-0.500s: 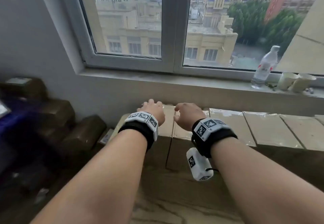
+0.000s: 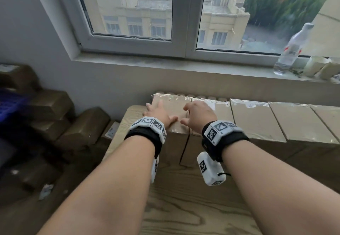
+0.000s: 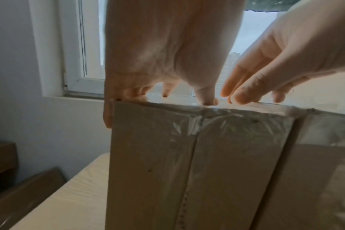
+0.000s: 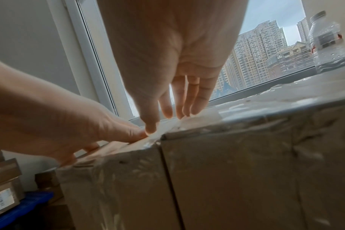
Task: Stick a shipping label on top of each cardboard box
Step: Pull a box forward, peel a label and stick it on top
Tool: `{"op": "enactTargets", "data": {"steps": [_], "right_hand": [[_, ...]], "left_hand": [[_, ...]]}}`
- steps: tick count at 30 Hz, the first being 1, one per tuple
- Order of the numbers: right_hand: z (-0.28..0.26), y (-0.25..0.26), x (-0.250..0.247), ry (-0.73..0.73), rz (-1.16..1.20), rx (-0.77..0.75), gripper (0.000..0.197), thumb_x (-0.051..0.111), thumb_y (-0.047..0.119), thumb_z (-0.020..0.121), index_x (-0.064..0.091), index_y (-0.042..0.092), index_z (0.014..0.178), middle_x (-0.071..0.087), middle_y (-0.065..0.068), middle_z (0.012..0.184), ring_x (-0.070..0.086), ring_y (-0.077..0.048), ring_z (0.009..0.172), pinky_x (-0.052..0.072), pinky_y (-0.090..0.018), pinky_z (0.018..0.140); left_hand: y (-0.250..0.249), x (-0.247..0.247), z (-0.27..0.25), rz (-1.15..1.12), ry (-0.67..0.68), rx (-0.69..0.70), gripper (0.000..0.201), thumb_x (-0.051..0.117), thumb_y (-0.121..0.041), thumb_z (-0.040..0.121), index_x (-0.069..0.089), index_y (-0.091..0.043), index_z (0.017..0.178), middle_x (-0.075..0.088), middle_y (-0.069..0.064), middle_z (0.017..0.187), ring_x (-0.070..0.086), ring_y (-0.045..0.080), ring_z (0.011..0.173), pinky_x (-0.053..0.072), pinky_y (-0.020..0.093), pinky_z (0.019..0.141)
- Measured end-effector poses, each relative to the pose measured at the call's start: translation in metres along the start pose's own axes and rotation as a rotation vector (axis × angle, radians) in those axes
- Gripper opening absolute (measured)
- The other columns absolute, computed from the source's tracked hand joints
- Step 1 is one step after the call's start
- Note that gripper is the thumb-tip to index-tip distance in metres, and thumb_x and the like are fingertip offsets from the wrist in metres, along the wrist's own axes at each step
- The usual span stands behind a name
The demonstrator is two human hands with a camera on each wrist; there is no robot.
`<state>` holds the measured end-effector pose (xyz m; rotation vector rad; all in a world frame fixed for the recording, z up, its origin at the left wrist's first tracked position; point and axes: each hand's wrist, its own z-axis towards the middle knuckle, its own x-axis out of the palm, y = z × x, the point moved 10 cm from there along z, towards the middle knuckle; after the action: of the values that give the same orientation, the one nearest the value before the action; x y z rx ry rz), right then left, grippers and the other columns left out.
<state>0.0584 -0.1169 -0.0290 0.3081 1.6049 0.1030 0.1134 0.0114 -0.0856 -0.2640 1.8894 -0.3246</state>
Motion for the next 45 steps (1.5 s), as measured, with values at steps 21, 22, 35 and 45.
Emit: {"op": "enactTargets", "data": {"steps": [21,22,35,45], "right_hand": [[-0.031,0.044,0.003,0.047,0.090,0.000,0.060,0.060,0.036,0.091,0.040,0.005,0.139,0.054,-0.014,0.136,0.049,-0.030,0.126,0.039,-0.037,0.102],[-0.034,0.046,0.002,0.049,0.093,-0.002,0.061,0.060,0.037,0.091,0.041,0.004,0.139,0.053,-0.014,0.137,0.049,-0.030,0.127,0.039,-0.037,0.103],[-0.107,0.051,-0.002,0.075,0.210,-0.037,0.041,0.065,0.030,0.086,0.065,0.004,0.118,0.065,-0.013,0.120,0.065,-0.031,0.105,0.051,-0.041,0.094],[-0.196,-0.055,-0.027,0.083,0.199,-0.031,0.053,0.067,0.040,0.083,0.056,0.019,0.131,0.062,0.003,0.105,0.065,-0.016,0.082,0.045,-0.023,0.078]], "left_hand": [[0.063,-0.051,-0.055,-0.128,-0.184,-0.214,0.085,0.063,-0.058,0.073,0.041,-0.009,0.138,0.050,0.014,0.138,0.051,0.032,0.124,0.043,0.039,0.097],[0.067,-0.055,-0.059,-0.127,-0.193,-0.229,0.078,0.061,-0.057,0.074,0.047,-0.009,0.135,0.053,0.015,0.136,0.052,0.032,0.122,0.044,0.038,0.096],[0.110,-0.030,-0.154,-0.098,-0.055,-0.285,0.052,0.062,-0.042,0.086,0.058,-0.005,0.123,0.059,0.013,0.128,0.057,0.031,0.114,0.041,0.028,0.080],[0.028,0.053,-0.227,-0.339,0.102,-0.212,0.072,0.066,-0.057,0.076,0.056,-0.008,0.128,0.060,0.016,0.125,0.060,0.034,0.112,0.050,0.042,0.098]]}}
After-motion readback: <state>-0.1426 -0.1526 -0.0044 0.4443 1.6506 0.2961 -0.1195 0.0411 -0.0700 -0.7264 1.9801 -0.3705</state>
